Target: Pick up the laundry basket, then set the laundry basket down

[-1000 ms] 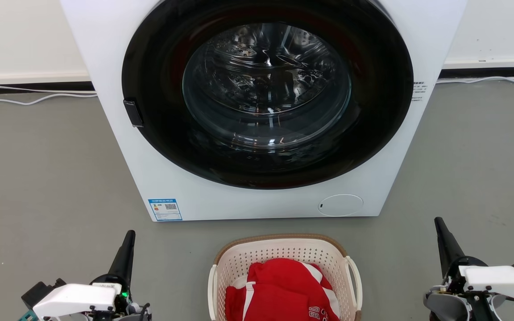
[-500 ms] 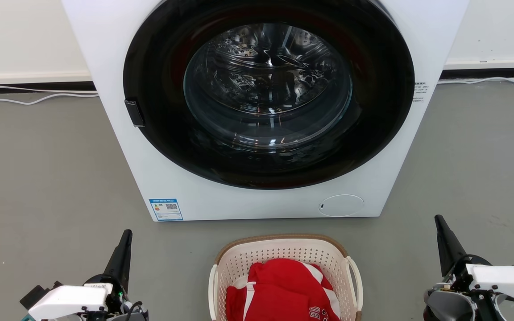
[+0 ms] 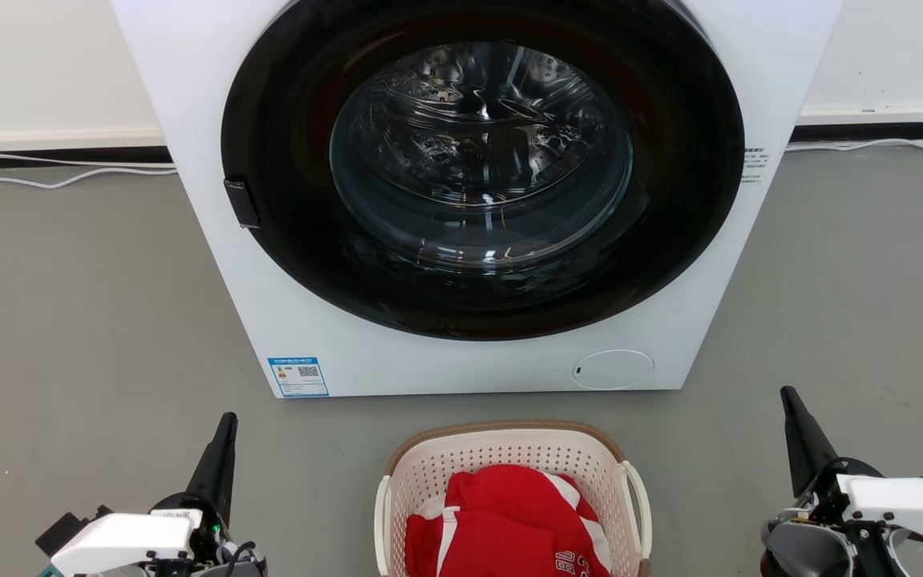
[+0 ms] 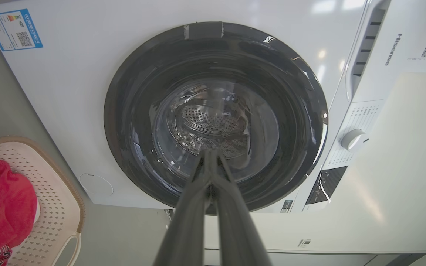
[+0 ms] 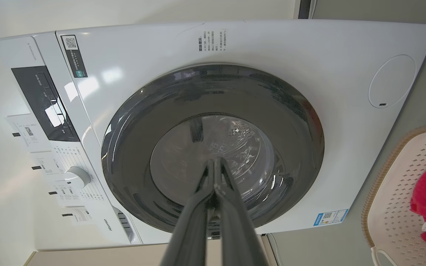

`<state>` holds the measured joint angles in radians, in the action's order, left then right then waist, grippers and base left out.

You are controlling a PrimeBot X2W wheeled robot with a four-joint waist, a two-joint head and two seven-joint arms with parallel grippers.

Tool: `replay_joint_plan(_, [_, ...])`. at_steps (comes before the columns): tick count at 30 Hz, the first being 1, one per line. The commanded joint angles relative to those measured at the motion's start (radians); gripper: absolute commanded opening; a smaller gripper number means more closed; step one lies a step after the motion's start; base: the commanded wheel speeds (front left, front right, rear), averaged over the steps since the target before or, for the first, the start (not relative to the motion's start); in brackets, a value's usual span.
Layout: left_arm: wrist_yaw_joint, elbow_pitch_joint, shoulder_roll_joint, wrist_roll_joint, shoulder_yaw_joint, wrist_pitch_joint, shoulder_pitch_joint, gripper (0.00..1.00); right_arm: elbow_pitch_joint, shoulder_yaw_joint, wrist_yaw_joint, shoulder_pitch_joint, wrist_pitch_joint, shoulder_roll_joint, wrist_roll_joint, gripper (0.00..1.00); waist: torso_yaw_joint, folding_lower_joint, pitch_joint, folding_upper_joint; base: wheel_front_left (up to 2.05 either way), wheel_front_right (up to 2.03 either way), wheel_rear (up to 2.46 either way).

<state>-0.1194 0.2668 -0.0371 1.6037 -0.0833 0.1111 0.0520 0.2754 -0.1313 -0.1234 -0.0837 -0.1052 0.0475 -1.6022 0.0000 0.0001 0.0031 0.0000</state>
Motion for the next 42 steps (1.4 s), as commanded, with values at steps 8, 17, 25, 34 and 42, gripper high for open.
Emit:
replay_joint_plan(8, [-0.011,-0.021,-0.013,0.005,-0.03,0.002,0.056,0.0,-0.031,0.017,-0.007,-0.024,-0.008,0.003,-0.006,0.0,0.0,0.0,0.0,0.0,0.0,0.0,0.0])
replay_joint_plan(17, [-0.011,-0.021,-0.013,0.005,-0.03,0.002,0.056,0.0,-0.031,0.017,-0.007,-0.024,-0.008,0.003,-0.006,0.0,0.0,0.0,0.0,0.0,0.0,0.0,0.0])
replay_joint_plan(25, [-0.011,-0.022,-0.013,0.005,-0.03,0.002,0.056,0.0,-0.031,0.017,-0.007,-0.024,-0.008,0.003,-0.006,0.0,0.0,0.0,0.0,0.0,0.0,0.0,0.0])
replay_joint_plan(34, [-0.011,-0.022,-0.013,0.005,-0.03,0.002,0.056,0.0,-0.031,0.017,-0.007,-0.024,-0.008,0.003,-0.006,0.0,0.0,0.0,0.0,0.0,0.0,0.0,0.0])
replay_joint_plan(42, [-0.011,-0.022,-0.013,0.005,-0.03,0.002,0.056,0.0,-0.031,0.017,-0.007,-0.024,-0.008,0.003,-0.006,0.0,0.0,0.0,0.0,0.0,0.0,0.0,0.0])
